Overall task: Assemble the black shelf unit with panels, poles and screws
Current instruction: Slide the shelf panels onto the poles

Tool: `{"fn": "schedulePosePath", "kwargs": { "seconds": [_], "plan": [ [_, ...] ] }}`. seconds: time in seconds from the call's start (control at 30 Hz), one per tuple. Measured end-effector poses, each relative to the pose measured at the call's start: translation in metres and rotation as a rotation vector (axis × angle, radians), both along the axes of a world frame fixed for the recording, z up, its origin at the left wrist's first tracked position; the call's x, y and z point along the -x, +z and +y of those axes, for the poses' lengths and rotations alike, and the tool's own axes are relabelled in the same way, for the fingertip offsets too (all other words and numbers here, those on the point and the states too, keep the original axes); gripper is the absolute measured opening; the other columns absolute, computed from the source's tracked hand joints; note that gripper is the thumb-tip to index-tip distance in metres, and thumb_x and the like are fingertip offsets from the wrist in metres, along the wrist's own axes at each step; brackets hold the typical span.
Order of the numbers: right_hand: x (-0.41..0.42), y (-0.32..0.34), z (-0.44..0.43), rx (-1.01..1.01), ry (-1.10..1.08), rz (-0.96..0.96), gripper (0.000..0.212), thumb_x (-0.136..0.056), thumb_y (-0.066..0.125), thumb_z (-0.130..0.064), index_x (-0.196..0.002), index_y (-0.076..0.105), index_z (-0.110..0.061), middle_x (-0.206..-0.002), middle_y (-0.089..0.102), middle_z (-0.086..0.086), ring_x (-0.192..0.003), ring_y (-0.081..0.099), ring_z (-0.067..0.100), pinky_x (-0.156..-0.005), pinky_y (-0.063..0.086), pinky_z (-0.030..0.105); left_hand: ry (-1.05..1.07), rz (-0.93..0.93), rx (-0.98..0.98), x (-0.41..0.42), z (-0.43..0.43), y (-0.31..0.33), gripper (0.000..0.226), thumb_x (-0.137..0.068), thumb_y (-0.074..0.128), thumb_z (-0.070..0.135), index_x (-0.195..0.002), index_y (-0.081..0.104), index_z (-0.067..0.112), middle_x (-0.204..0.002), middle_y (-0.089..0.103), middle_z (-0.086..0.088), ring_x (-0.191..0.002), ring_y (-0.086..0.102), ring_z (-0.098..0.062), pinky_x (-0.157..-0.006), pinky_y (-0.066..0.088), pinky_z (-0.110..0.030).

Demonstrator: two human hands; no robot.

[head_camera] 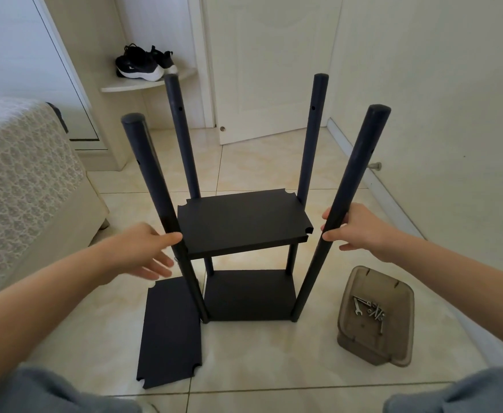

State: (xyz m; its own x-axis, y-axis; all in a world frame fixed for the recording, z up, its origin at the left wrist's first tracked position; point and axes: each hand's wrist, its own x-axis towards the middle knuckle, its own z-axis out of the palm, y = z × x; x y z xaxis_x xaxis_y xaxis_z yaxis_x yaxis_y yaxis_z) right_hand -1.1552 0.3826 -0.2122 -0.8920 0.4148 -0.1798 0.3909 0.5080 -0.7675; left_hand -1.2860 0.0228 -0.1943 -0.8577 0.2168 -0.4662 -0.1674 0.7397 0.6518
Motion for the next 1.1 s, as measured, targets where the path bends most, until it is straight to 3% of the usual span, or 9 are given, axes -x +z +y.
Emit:
{"fn": "schedulePosePath", "kwargs": {
  "seconds": [0.07,0.17,0.27,0.33,0.4,0.47,0.63,0.83,1.1],
  "plan": [
    [-0.001,-0.001,0.0,0.011,0.002,0.019,0.043,-0.082,0.076,-0.009,-0.115,0.052,-0.021,-0.105,0.063,0.001,-0.095,0.062,0.018,-0.064,0.054,0.026,-0.137,-0.036,0.089,-0.016,0.015,-0.004,0.047,-0.097,0.056,0.051,-0.103,0.061,0.005,-0.07,0.076,-0.002,-0.066,0.076,-0.02,-0.053,0.058,-0.028],
    [-0.003,-0.001,-0.001,0.015,0.005,0.051,0.041,-0.084,0.074,-0.012,-0.115,0.05,-0.025,-0.104,0.062,-0.002,-0.097,0.061,0.016,-0.062,0.052,0.024,-0.378,0.094,0.102,-0.044,0.054,-0.011,0.026,-0.097,0.06,0.044,-0.096,0.062,0.017,-0.078,0.075,-0.001,-0.066,0.075,-0.013,-0.059,0.06,-0.025],
    [-0.005,0.001,-0.002,0.009,-0.029,0.121,0.04,-0.087,0.072,-0.016,-0.118,0.048,-0.027,-0.106,0.061,-0.005,-0.098,0.06,0.014,-0.06,0.051,0.022,-0.567,0.48,0.185,-0.06,0.099,-0.021,0.016,-0.097,0.059,0.036,-0.107,0.057,0.024,-0.103,0.067,0.003,-0.089,0.068,-0.015,-0.079,0.058,-0.033],
    [-0.006,0.005,-0.003,-0.004,-0.042,0.177,0.039,-0.09,0.069,-0.018,-0.12,0.047,-0.028,-0.11,0.062,-0.005,-0.1,0.06,0.013,-0.06,0.05,0.02,-0.711,0.801,0.249,-0.063,0.129,-0.033,0.028,-0.097,0.058,0.028,-0.123,0.05,0.024,-0.121,0.06,0.003,-0.111,0.056,-0.019,-0.086,0.048,-0.031],
    [-0.007,0.007,-0.006,-0.016,-0.031,0.215,0.036,-0.091,0.067,-0.017,-0.12,0.047,-0.027,-0.113,0.063,-0.004,-0.103,0.06,0.013,-0.06,0.05,0.019,-0.778,0.965,0.28,-0.06,0.155,-0.048,0.051,-0.095,0.062,0.021,-0.141,0.041,0.022,-0.142,0.049,0.001,-0.133,0.041,-0.022,-0.107,0.037,-0.035],
    [-0.007,0.009,-0.009,-0.015,-0.022,0.228,0.031,-0.091,0.066,-0.016,-0.116,0.049,-0.024,-0.114,0.063,0.0,-0.105,0.06,0.015,-0.063,0.052,0.02,-0.776,0.997,0.351,-0.053,0.176,-0.062,0.07,-0.094,0.064,0.019,-0.153,0.027,0.02,-0.159,0.03,-0.003,-0.15,0.02,-0.027,-0.123,0.017,-0.042],
    [-0.008,0.013,-0.011,-0.006,0.003,0.215,0.027,-0.092,0.065,-0.016,-0.113,0.049,-0.023,-0.114,0.063,0.003,-0.101,0.064,0.018,-0.07,0.056,0.027,-0.805,0.978,0.542,-0.029,0.198,-0.091,0.096,-0.094,0.065,0.02,-0.159,-0.007,0.018,-0.168,-0.008,-0.007,-0.153,-0.013,-0.033,-0.118,-0.01,-0.051],
    [-0.009,0.011,-0.008,0.015,0.023,0.208,0.027,-0.093,0.064,-0.017,-0.113,0.048,-0.026,-0.114,0.064,0.0,-0.101,0.064,0.015,-0.068,0.055,0.022,-0.83,0.91,0.635,-0.021,0.206,-0.1,0.102,-0.094,0.066,0.015,-0.157,-0.013,0.01,-0.166,-0.013,-0.014,-0.152,-0.012,-0.036,-0.12,0.002,-0.059],
    [-0.009,0.01,-0.005,0.062,0.041,0.208,0.027,-0.094,0.062,-0.014,-0.113,0.049,-0.027,-0.112,0.064,-0.004,-0.099,0.065,0.014,-0.072,0.056,0.024,-0.86,0.988,0.634,-0.026,0.197,-0.104,0.097,-0.097,0.062,0.014,-0.156,-0.014,0.007,-0.166,-0.01,-0.018,-0.152,-0.009,-0.04,-0.119,0.007,-0.062]
  ]
}}
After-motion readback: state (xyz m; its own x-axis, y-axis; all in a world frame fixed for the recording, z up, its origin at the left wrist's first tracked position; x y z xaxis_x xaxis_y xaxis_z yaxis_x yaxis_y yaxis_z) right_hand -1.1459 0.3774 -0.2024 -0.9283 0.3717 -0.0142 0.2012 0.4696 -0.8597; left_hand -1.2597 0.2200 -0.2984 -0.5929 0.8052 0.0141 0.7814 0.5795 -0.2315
